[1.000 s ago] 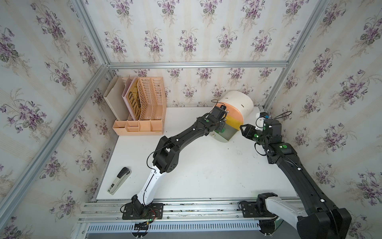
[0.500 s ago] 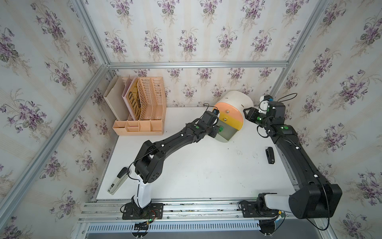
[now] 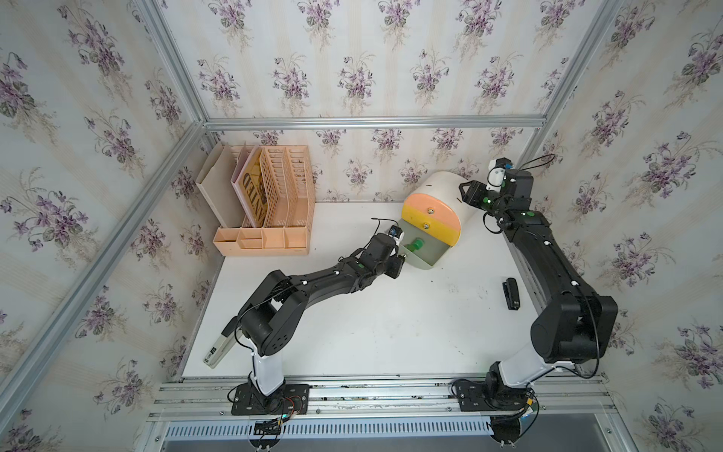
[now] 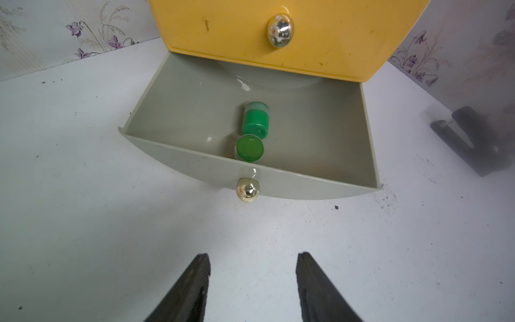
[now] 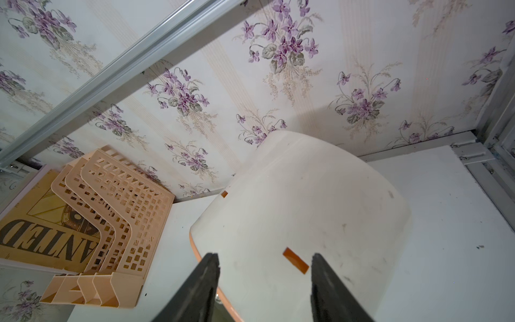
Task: Put the paint cans in the drawer according to color
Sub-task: Close the drawer in the storage box.
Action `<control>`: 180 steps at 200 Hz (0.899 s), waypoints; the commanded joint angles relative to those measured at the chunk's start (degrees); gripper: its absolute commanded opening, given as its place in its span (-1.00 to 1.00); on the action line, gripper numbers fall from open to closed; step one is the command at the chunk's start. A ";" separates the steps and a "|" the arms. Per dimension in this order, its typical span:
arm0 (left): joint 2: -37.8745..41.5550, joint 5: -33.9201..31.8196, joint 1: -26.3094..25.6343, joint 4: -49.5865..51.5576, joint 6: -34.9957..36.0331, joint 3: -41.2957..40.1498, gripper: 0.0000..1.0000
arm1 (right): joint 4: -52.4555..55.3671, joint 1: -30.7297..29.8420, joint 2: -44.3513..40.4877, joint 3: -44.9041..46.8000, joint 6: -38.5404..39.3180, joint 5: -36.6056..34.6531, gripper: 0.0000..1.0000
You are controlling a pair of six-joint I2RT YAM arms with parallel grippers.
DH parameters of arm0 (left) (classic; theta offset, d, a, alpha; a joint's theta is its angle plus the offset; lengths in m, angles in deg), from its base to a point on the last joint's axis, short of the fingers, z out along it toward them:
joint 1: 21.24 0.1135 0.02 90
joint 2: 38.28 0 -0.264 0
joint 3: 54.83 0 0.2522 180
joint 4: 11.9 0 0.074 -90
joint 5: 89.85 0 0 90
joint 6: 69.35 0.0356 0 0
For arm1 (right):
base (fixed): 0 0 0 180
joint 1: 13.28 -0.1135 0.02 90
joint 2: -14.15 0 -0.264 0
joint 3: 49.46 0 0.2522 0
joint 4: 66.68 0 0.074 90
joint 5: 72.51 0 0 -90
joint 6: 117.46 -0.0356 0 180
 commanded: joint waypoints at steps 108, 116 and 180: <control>-8.87 8.04 2.51 -13.60 -3.36 -0.62 0.08 | -6.72 0.03 10.62 -7.48 2.52 3.23 0.24; -9.46 8.27 2.51 -14.44 -3.43 -0.49 0.07 | -6.59 0.05 11.03 -7.69 2.50 3.45 0.24; -13.38 9.81 2.51 -16.38 -4.26 2.35 -0.19 | -5.71 0.01 12.78 -7.52 2.06 5.30 0.23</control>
